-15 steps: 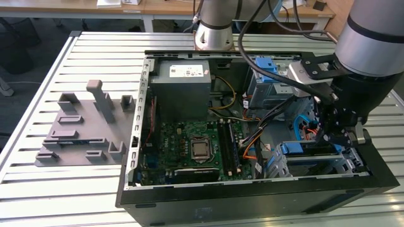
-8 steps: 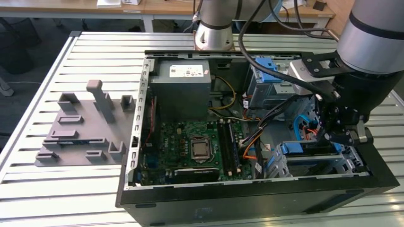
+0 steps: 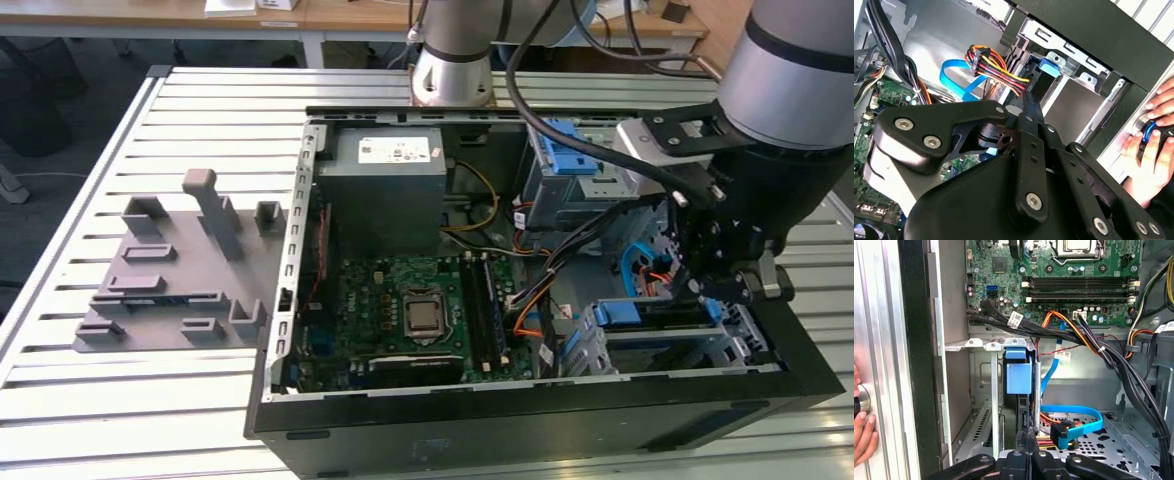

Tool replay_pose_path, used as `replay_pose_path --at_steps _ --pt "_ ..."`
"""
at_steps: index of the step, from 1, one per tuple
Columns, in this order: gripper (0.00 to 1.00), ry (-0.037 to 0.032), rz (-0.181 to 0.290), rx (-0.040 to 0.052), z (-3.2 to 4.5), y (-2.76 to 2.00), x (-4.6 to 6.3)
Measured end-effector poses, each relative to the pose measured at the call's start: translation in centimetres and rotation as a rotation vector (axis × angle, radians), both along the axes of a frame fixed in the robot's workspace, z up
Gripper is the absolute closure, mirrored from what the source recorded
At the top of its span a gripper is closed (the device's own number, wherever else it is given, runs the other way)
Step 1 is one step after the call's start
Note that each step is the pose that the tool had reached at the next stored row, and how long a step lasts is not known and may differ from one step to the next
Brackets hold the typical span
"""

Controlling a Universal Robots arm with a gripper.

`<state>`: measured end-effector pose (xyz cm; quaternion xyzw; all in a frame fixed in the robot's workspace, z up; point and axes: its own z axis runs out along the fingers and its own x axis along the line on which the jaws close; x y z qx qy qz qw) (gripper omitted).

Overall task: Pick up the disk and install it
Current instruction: 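Insert the second disk wire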

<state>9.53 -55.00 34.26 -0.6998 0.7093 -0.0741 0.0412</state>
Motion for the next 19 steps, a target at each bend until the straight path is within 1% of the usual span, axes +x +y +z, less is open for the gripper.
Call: replay_pose_path --at_steps 3,7,11,14,19 --pt "0.89 0.0082 0.0 -0.0002 0.05 0.0 0.0" --pt "0.89 0.0233 0.0 -0.0001 0.14 0.0 0.01" --pt "0.89 0.0367 0.0 0.0001 0.23 0.0 0.02" --pt "0.89 0.0451 0.0 0.0 0.29 0.01 0.02" --pt "0.89 0.056 0.0 0.0006 0.58 0.02 0.02"
